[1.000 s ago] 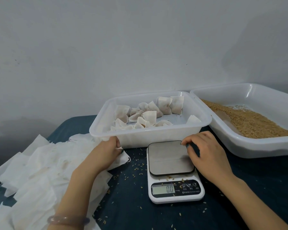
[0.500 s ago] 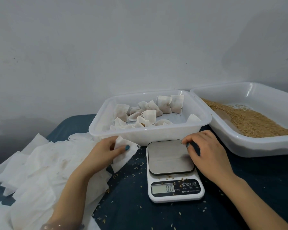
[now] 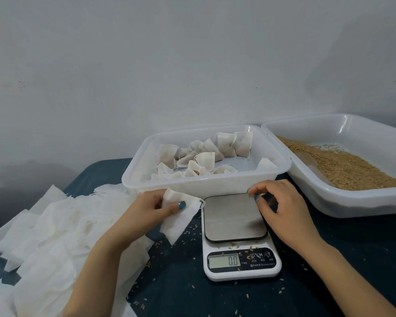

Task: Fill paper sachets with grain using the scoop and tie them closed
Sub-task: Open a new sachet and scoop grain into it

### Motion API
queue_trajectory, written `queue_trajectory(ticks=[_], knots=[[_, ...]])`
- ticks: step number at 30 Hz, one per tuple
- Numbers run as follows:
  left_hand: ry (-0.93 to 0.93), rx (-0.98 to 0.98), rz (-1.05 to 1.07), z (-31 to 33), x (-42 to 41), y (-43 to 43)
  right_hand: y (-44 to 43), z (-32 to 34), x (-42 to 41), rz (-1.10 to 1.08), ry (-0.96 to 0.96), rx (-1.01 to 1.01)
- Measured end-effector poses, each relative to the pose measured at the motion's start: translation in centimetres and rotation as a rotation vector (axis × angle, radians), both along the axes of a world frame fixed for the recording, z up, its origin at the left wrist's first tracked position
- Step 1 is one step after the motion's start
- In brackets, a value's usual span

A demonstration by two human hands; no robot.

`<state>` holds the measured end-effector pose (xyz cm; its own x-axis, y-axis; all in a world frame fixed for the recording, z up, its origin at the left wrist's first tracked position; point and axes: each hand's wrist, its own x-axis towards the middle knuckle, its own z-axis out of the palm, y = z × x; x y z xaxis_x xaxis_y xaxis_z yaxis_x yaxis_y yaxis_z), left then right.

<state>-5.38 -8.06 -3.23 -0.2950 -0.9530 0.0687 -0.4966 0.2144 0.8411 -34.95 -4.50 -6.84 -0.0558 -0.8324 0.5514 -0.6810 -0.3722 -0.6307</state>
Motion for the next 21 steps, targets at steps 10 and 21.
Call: queue_trajectory(ticks=[10,21], knots=[[-0.128,-0.14,-0.236,0.1,-7.1,0.3,0.7,0.7,1.7,0.303,-0.232,0.146],[0.124,-0.073,-0.11,-1.9,-8.0,1.4,0.7,0.9,1.7,0.177,-0.315,0.134]])
